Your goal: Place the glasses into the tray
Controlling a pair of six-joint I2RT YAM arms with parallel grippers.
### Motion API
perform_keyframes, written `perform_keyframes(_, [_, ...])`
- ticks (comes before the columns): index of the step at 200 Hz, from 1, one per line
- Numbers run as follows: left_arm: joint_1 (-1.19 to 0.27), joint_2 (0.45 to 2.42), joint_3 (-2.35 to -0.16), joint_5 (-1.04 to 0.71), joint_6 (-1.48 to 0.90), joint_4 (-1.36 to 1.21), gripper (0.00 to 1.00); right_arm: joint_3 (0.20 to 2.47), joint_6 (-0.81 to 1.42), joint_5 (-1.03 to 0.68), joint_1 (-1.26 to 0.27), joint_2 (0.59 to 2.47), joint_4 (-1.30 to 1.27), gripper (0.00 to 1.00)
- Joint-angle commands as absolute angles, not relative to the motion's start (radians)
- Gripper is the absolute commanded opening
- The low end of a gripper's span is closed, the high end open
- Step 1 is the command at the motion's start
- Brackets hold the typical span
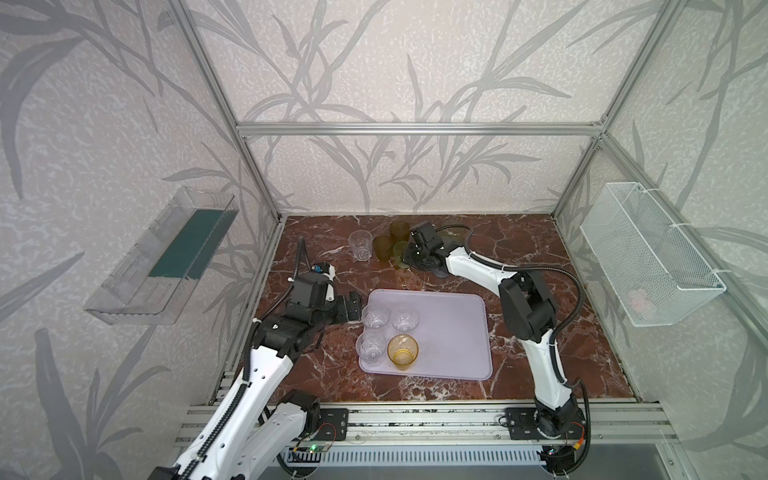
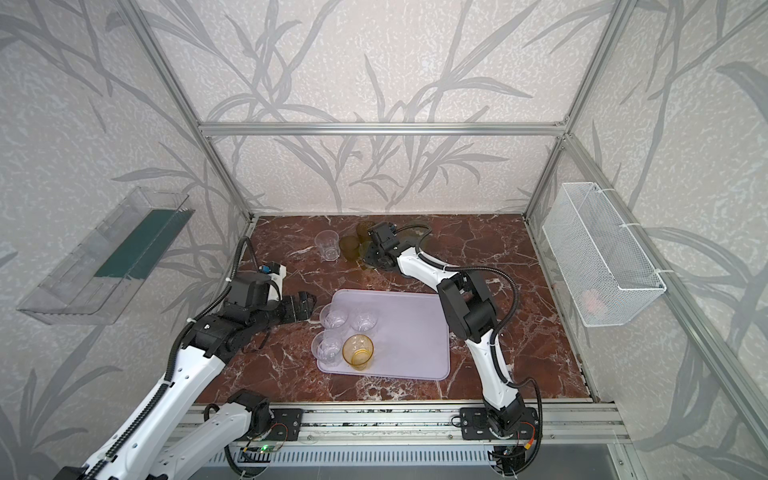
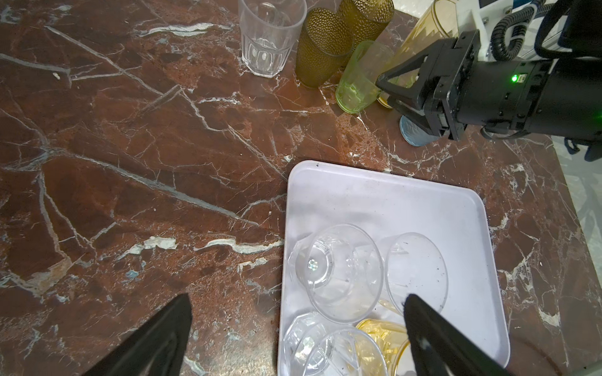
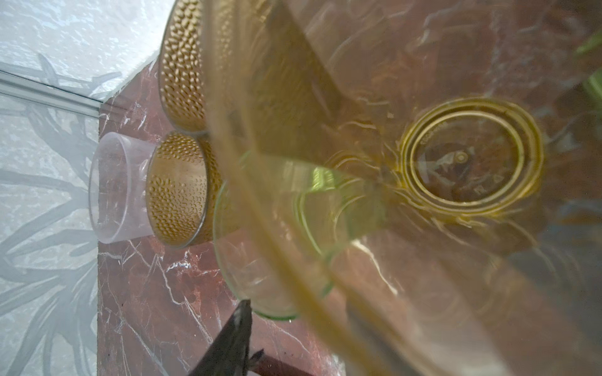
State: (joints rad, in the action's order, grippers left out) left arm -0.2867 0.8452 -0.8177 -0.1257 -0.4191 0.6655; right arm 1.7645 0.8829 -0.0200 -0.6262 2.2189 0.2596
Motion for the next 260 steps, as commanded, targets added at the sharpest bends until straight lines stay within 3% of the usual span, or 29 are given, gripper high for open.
perform_keyframes(1, [-0.282, 0.836, -0.811, -0.133, -0.411, 0.668, 0.99, 1.806, 0.886, -0.014, -0.626, 2.241, 0.257, 0.45])
perform_keyframes(96, [-0.282, 0.829, -0.806, -0.139, -0.411, 0.669, 0.99, 1.861, 0.955, 0.067, -0.632, 2.28, 0.308, 0.42])
perform_keyframes(260, [-0.284, 0.823, -0.803, -0.138, -0.413, 0.672, 0.99, 1.894, 0.983, 0.102, -0.639, 2.297, 0.42, 0.22])
